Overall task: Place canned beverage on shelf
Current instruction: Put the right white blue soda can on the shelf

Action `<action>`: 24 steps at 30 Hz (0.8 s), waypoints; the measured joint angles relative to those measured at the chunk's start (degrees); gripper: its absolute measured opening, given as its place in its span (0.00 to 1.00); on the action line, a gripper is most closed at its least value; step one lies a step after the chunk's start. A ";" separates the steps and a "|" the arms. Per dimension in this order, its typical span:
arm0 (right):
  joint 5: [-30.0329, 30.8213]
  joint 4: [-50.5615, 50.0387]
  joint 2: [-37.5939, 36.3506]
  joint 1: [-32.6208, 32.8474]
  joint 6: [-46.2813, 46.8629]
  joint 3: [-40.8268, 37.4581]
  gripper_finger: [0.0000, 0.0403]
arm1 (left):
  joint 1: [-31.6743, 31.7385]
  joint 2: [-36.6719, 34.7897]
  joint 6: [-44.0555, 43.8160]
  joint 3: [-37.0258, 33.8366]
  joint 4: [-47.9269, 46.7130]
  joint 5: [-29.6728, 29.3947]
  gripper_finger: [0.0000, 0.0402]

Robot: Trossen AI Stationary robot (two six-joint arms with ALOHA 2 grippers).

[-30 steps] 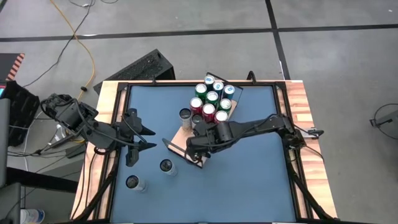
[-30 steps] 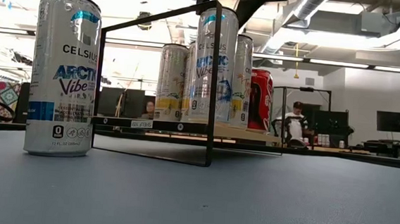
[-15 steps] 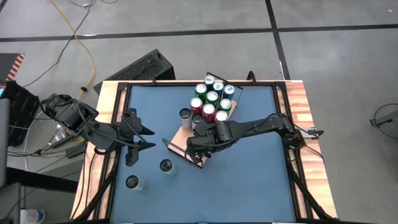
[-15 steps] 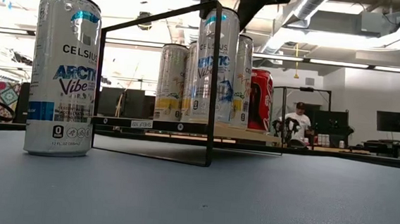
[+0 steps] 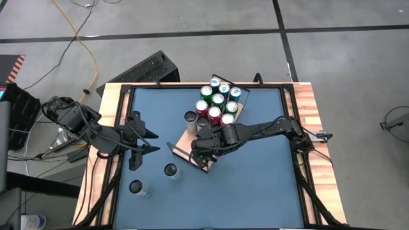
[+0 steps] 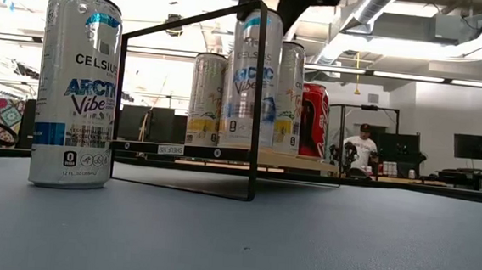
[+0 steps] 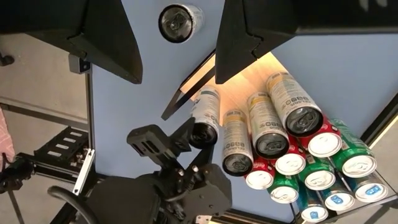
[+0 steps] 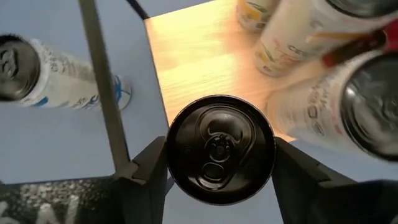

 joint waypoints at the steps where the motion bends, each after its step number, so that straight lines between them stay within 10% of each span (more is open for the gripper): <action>1: -0.35 0.11 0.04 -0.18 -1.50 0.23 0.52 | 0.00 0.00 0.00 0.00 0.00 0.00 0.47; 24: -7.57 6.71 0.28 -6.58 -31.60 0.48 0.52 | 0.00 0.00 -1.55 0.00 -0.04 -2.41 0.47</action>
